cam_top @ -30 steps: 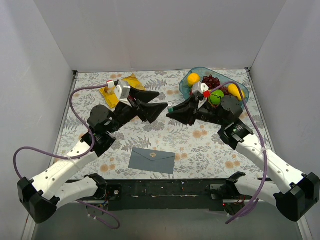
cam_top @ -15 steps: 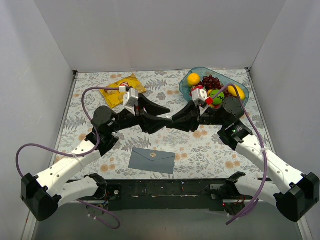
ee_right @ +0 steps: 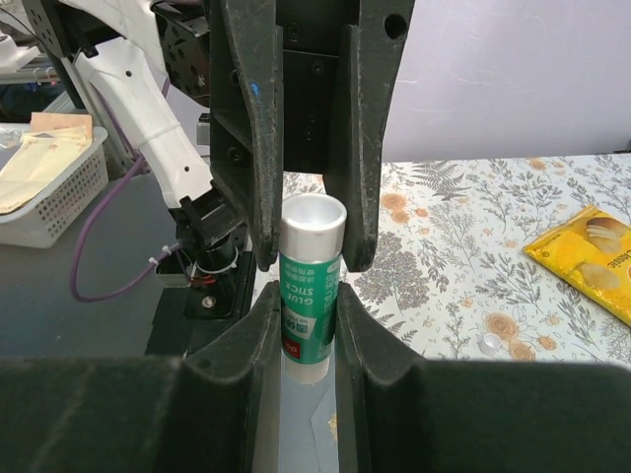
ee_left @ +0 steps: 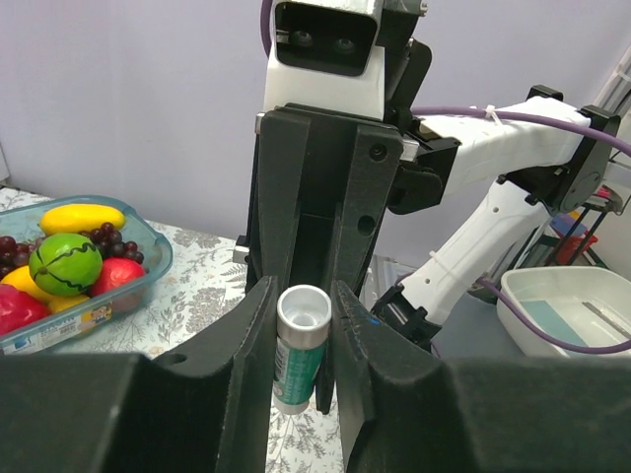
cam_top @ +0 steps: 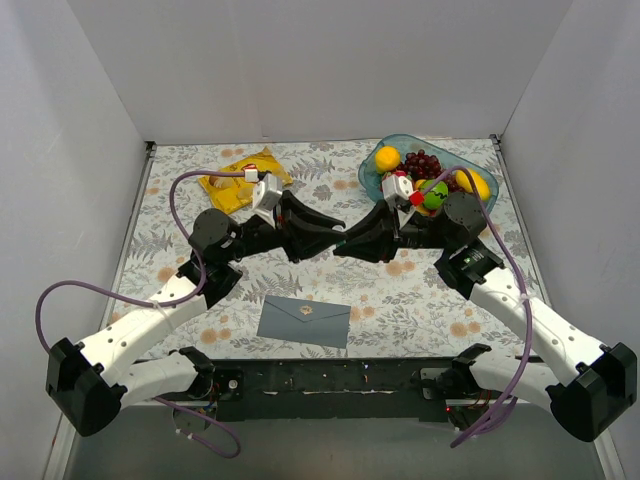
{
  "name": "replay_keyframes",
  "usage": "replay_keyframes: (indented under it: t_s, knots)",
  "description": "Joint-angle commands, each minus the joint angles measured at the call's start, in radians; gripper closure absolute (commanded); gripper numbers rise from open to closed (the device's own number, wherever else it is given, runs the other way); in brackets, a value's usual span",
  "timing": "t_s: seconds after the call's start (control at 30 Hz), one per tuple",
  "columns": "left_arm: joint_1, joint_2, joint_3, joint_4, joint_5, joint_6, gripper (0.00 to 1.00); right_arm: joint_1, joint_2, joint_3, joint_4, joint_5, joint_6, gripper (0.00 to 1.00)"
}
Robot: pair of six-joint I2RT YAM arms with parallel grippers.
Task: Place the letter into the envelope and seal it
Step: Screw the solid glue.
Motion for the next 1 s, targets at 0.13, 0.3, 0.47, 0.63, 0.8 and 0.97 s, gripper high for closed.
replay_keyframes:
  t_s: [0.13,0.3,0.47,0.63,0.8,0.97]
  knots:
    - [0.004,0.020,0.055,-0.175,-0.212,0.110,1.00,0.008,0.037,0.105,-0.117,0.242,-0.056,0.99]
    - [0.004,0.077,0.069,-0.230,-0.707,0.169,1.00,0.006,0.177,0.220,-0.208,0.613,-0.042,0.99]
    - [0.001,0.193,0.153,-0.239,-0.972,0.207,0.56,0.008,0.287,0.309,-0.208,0.872,0.016,0.99]
    - [0.002,0.175,0.179,-0.200,-0.836,0.226,0.32,0.006,0.266,0.274,-0.147,0.730,-0.022,0.99]
    - [0.002,0.068,0.129,-0.186,-0.733,0.227,0.30,-0.001,0.183,0.185,-0.088,0.379,-0.068,0.99]
    - [0.004,-0.070,-0.023,-0.062,-0.531,0.177,0.30,-0.001,0.145,0.128,-0.039,0.115,-0.038,0.99]
